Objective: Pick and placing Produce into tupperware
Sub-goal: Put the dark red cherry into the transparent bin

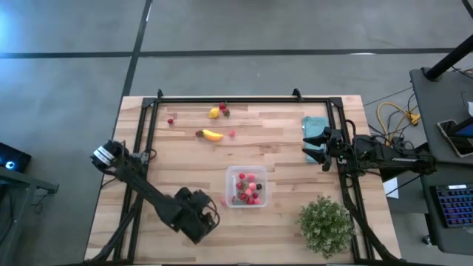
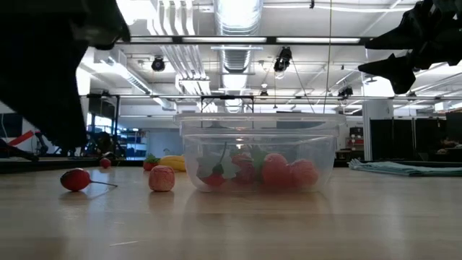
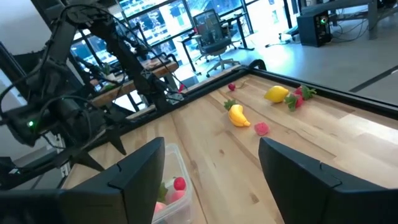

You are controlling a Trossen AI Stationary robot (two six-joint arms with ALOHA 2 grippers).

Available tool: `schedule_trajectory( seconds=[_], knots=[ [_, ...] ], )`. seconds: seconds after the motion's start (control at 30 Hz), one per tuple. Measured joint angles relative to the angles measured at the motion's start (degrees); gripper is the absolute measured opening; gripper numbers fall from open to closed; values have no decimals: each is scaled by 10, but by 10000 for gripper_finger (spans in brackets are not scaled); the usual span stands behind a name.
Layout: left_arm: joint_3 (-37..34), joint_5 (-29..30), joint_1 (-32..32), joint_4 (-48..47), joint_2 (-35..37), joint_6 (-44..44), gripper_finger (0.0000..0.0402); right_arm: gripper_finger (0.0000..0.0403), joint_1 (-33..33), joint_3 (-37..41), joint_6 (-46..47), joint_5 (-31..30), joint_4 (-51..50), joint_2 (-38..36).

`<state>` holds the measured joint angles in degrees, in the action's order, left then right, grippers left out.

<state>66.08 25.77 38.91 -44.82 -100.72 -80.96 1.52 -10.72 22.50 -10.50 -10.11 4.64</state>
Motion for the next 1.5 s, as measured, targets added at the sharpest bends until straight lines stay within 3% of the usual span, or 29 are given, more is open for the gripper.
schedule_trajectory(
  seconds=[0.27,0.5,0.77,0.83,1.03,1.5],
  knots=[
    [0,2,13,-73,-15,-74,286,247,0,0,0,0,0,0],
    [0,-2,11,-64,-14,-95,286,251,0,0,0,0,0,0],
    [0,-43,-45,-62,27,-116,286,247,0,0,0,0,0,0],
    [0,-71,-66,-62,39,-106,286,249,0,0,0,0,0,0],
    [-1,-227,-126,-47,42,2,286,253,0,0,0,0,0,0],
    [-17,-266,-167,-29,35,49,286,251,0,0,0,1,0,0]
  ],
)
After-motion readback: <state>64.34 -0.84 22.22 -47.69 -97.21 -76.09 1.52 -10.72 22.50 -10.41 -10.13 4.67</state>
